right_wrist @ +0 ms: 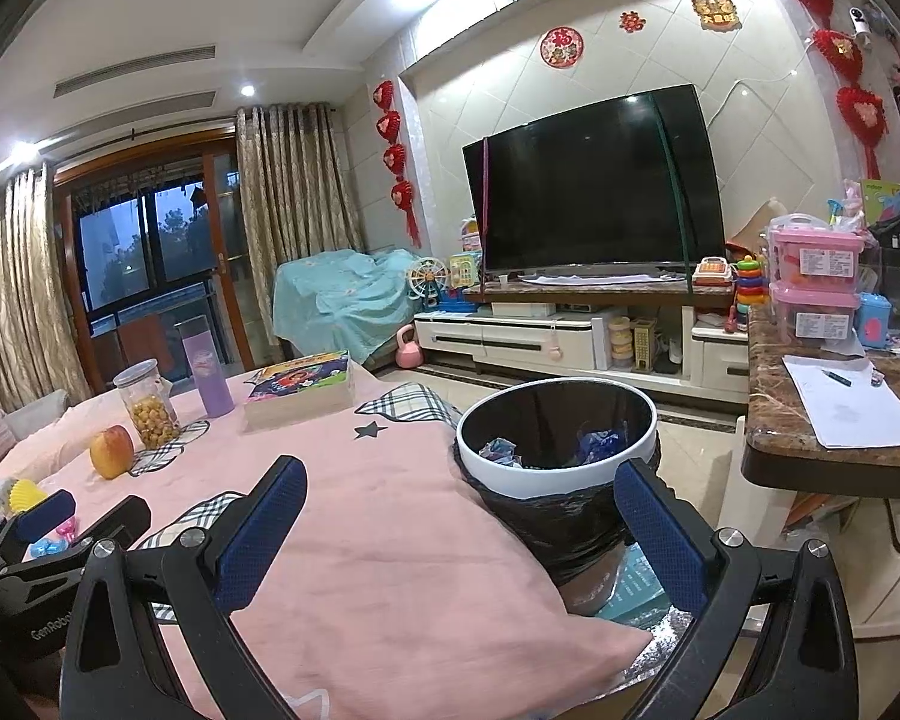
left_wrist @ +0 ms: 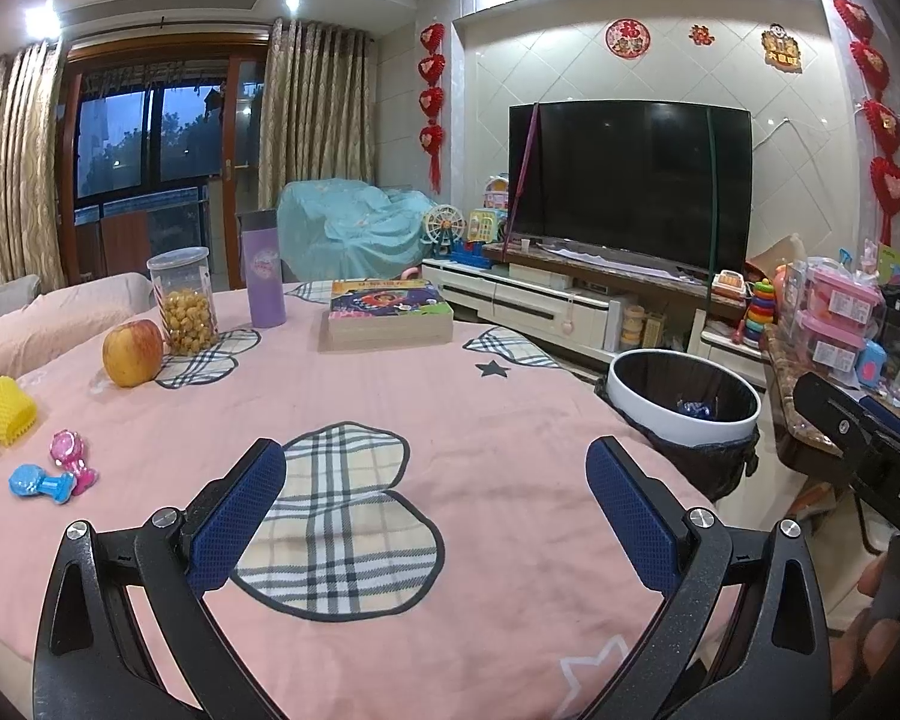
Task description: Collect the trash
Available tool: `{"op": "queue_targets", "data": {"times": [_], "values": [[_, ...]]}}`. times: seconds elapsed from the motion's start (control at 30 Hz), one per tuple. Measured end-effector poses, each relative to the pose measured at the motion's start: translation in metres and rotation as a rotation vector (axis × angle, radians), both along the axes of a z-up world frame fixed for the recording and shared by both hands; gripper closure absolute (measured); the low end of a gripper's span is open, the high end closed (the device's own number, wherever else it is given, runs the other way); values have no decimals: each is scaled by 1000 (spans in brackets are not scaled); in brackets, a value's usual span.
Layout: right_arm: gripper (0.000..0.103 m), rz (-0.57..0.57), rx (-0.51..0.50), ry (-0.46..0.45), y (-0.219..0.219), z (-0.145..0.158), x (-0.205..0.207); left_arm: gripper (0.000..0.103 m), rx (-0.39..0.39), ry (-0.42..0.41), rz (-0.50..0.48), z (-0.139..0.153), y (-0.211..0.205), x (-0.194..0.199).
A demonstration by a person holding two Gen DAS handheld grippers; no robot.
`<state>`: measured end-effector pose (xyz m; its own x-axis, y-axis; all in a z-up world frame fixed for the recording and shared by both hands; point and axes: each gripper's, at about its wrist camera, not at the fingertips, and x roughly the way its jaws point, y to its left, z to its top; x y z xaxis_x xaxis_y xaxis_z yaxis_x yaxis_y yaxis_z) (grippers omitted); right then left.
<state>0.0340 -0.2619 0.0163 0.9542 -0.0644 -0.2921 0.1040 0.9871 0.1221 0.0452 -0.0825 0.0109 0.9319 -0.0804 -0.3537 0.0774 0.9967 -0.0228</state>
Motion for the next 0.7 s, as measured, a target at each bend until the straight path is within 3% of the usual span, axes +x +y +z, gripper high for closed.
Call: {"op": "queue_targets", "data": {"times": [0.7], "values": [[0,7,12,2,-1,0,0,0,4,4,-3,-2,-1,3]]}}
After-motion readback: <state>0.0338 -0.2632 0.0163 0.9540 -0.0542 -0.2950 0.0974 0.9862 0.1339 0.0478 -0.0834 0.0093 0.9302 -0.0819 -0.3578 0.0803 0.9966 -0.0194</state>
